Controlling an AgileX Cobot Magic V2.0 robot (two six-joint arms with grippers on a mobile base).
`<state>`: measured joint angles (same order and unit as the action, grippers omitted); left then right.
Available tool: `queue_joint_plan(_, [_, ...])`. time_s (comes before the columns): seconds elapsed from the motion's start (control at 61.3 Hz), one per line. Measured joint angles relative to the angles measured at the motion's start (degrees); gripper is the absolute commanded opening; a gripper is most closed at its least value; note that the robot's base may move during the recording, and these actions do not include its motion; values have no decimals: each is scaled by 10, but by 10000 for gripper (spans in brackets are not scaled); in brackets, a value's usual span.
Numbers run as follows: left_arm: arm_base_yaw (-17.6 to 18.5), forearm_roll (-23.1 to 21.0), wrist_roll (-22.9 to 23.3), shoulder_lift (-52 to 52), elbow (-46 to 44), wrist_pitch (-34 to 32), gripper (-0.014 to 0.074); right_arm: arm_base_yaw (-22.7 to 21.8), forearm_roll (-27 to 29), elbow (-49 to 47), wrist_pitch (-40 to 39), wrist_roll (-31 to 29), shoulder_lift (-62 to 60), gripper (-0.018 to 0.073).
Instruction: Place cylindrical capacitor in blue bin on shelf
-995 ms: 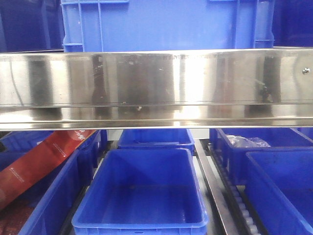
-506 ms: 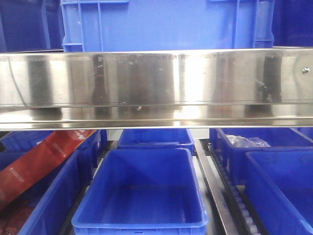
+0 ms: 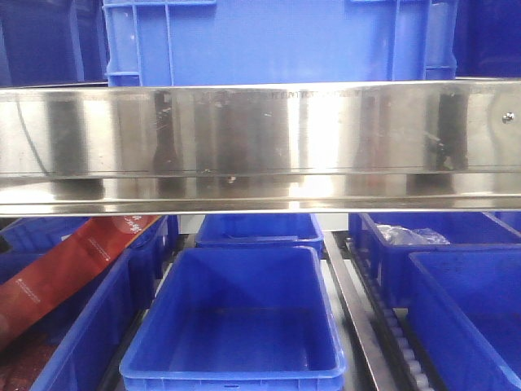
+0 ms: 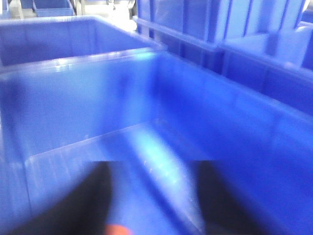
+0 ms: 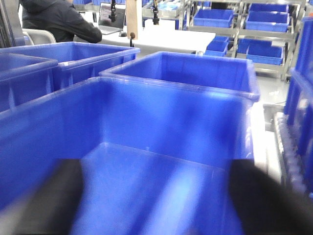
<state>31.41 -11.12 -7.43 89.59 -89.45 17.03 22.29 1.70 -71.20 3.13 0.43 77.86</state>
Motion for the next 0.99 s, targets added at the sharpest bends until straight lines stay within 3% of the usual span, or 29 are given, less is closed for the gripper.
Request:
queue_joint_plan(0.114, [0, 0, -1, -10, -1, -32, -111, 0, 0, 0, 1, 0, -19, -165])
queue_joint_plan(0.277, [0, -6, -1, -17, -1, -57, -111, 0, 0, 0, -1, 0, -28, -162])
queue_joint_plan(0.555, [0, -15, -1, -57, 31, -31, -111, 0, 0, 52, 15, 0, -69, -162])
queue_joint_plan(0.995, [0, -16, -1, -244, 347, -209, -111, 0, 0, 314, -73, 0, -271, -162])
